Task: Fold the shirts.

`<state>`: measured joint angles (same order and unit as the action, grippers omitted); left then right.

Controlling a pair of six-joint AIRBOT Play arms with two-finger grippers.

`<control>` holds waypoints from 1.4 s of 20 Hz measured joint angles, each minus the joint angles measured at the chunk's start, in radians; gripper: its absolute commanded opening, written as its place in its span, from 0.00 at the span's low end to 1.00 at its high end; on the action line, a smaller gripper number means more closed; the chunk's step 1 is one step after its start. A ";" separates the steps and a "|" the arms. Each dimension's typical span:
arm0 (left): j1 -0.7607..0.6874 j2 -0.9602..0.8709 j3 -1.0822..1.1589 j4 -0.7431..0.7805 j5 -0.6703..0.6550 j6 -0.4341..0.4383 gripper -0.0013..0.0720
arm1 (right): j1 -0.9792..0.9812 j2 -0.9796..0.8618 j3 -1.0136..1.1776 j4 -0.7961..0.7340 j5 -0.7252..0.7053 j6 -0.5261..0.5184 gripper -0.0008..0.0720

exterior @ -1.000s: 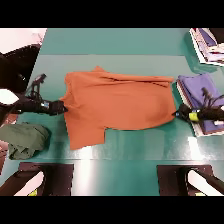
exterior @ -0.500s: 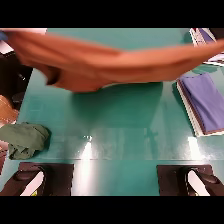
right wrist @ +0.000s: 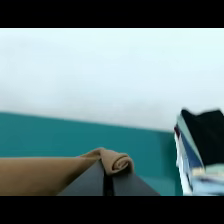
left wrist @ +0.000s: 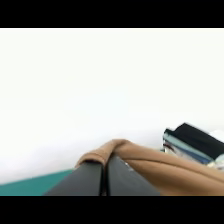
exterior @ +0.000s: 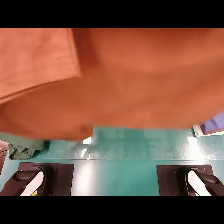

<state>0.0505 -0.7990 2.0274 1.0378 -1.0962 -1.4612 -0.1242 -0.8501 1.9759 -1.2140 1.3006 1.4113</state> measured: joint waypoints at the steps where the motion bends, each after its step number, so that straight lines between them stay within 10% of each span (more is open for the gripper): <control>1: 0.000 -0.016 -0.040 0.001 -0.015 -0.001 0.05 | 0.000 -0.037 0.012 -0.009 0.043 0.003 0.03; 12: -0.001 -0.484 -0.545 0.007 -0.109 0.014 0.05 | 0.080 -0.528 -0.334 -0.046 0.142 -0.001 0.03; 21: 0.000 -0.771 -0.392 0.010 0.116 0.053 0.05 | 0.099 -0.828 -0.137 -0.011 0.001 -0.005 0.03; 28: -0.005 -0.793 -0.444 0.085 -0.095 0.055 0.05 | 0.100 -0.789 -0.256 -0.044 0.047 -0.006 0.03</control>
<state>0.0460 -1.5925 1.5837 1.1229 -1.1915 -1.4067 -0.0246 -1.6394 1.7203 -1.2583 1.3472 1.4052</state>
